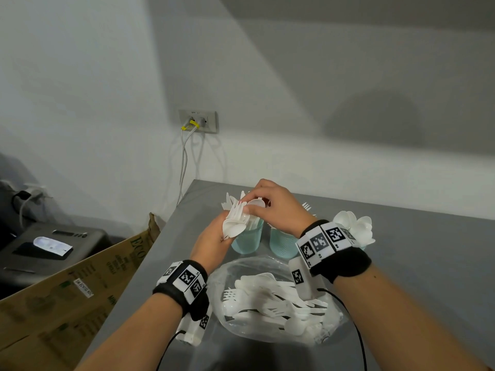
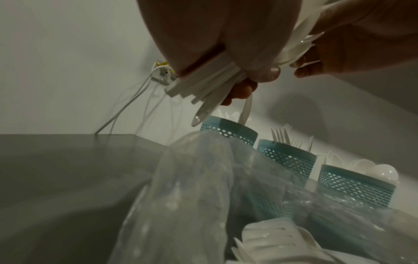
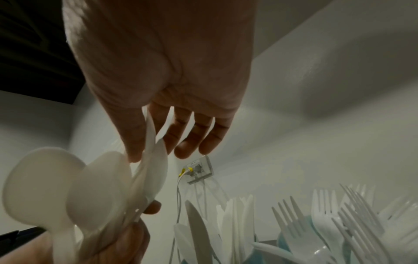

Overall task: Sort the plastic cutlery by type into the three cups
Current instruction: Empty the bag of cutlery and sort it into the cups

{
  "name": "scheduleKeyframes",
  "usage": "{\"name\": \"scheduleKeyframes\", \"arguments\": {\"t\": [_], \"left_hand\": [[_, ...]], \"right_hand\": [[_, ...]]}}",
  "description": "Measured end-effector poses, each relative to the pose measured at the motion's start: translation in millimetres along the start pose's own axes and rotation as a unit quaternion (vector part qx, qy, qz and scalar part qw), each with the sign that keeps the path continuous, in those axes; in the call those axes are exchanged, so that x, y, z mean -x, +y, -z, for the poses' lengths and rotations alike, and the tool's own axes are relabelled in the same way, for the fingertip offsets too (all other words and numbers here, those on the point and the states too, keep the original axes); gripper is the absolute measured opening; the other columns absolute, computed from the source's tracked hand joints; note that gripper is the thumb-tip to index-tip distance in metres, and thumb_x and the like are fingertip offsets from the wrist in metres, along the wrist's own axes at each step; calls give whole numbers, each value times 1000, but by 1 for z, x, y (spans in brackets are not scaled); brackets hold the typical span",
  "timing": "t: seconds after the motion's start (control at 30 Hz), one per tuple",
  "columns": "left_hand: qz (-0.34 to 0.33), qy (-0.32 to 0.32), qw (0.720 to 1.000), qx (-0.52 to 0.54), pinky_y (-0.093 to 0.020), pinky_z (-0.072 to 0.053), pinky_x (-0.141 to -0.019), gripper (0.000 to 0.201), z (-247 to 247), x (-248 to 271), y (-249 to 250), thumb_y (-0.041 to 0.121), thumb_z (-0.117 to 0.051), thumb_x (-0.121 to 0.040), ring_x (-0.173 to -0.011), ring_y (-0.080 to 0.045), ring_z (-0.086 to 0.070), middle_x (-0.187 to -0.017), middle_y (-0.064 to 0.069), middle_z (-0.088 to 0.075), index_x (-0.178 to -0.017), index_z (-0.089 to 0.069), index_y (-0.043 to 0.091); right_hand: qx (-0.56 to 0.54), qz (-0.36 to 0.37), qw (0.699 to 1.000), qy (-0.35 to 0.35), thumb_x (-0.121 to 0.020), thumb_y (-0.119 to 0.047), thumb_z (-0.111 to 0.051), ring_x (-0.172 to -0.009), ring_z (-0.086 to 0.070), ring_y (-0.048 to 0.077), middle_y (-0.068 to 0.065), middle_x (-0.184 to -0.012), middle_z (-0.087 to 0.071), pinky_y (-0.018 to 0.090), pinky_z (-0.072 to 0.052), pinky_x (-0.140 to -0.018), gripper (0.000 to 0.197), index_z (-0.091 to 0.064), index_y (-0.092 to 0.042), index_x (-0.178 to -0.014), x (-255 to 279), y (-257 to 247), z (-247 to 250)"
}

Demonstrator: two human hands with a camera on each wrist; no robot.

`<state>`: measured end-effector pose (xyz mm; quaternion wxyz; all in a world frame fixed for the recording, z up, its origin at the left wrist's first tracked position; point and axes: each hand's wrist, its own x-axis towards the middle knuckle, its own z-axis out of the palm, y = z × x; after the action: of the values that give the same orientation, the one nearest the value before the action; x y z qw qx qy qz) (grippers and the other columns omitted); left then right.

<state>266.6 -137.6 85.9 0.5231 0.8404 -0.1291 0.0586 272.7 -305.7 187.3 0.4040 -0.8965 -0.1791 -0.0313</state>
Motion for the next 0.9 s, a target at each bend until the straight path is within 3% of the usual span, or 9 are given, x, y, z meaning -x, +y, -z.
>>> {"name": "scheduleKeyframes", "arguments": {"t": [0.13,0.23,0.3,0.4,0.53,0.6,0.7,0.83,0.9], "left_hand": [[-5,-11,1000,-3,-33,-50,-86,29,-1,3,4,30,-60,-91,-97,-3,-60,-103,19,-64,-109,-47,49],[-7,-13,1000,-22,-32,-50,-83,26,-1,5,4,29,-57,-93,-95,-7,-61,-102,15,-63,-112,-45,43],[2,-6,1000,-28,-29,-47,-80,27,1,5,4,26,-55,-94,-95,-10,-60,-101,15,-62,-111,-43,43],[21,5,999,-28,-30,-47,-81,24,6,4,-1,25,-52,-95,-93,-10,-60,-101,13,-61,-114,-45,36],[65,72,994,49,-28,-48,-73,15,11,-2,-4,25,-51,-96,-81,-11,-59,-89,5,-62,-111,-49,23],[77,94,987,101,-24,-41,-61,12,12,-6,2,24,-50,-97,-62,-10,-51,-76,0,-58,-107,-53,18],[81,93,977,172,-26,-37,-49,24,14,-10,13,30,-47,-99,-48,-13,-41,-66,-1,-56,-85,-54,12],[72,63,964,247,-22,-35,-42,23,16,-12,35,28,-45,-100,-42,-12,-37,-63,0,-56,-87,-57,12],[68,50,961,265,-22,-34,-41,20,15,-13,39,27,-45,-100,-41,-11,-36,-64,-1,-56,-93,-58,14]], "right_hand": [[-43,-34,997,46,-87,-19,-58,-68,-50,10,-10,-82,-61,32,-44,-74,10,-58,-24,-79,1,-1,-1],[-47,-42,993,103,-91,-23,-51,-75,-58,18,-5,-84,-64,39,-48,-76,11,-51,-26,-80,-3,-6,3],[-82,-35,983,163,-94,-21,-49,-77,-62,24,1,-88,-65,34,-50,-72,7,-50,-19,-87,-6,-15,12],[-170,-3,945,278,-95,-16,-49,-65,-59,19,3,-84,-64,17,-47,-57,11,-46,-19,-85,-8,-31,32],[-150,10,909,389,-95,-20,-46,-57,-58,21,-6,-73,-55,26,-48,-55,8,-45,-20,-88,-11,-32,42],[-57,-18,937,343,-95,-24,-47,-57,-55,19,-11,-75,-56,35,-50,-61,8,-48,-16,-94,-13,-18,30],[66,-73,972,213,-93,-28,-48,-71,-63,17,-8,-84,-64,34,-53,-70,12,-53,-17,-95,-8,12,-1],[198,-112,965,130,-89,-32,-51,-94,-60,25,-2,-91,-67,38,-45,-87,17,-65,-23,-88,3,46,-32],[218,-130,960,117,-91,-34,-50,-104,-52,26,0,-102,-64,38,-38,-92,21,-70,-28,-95,4,48,-33]]}}
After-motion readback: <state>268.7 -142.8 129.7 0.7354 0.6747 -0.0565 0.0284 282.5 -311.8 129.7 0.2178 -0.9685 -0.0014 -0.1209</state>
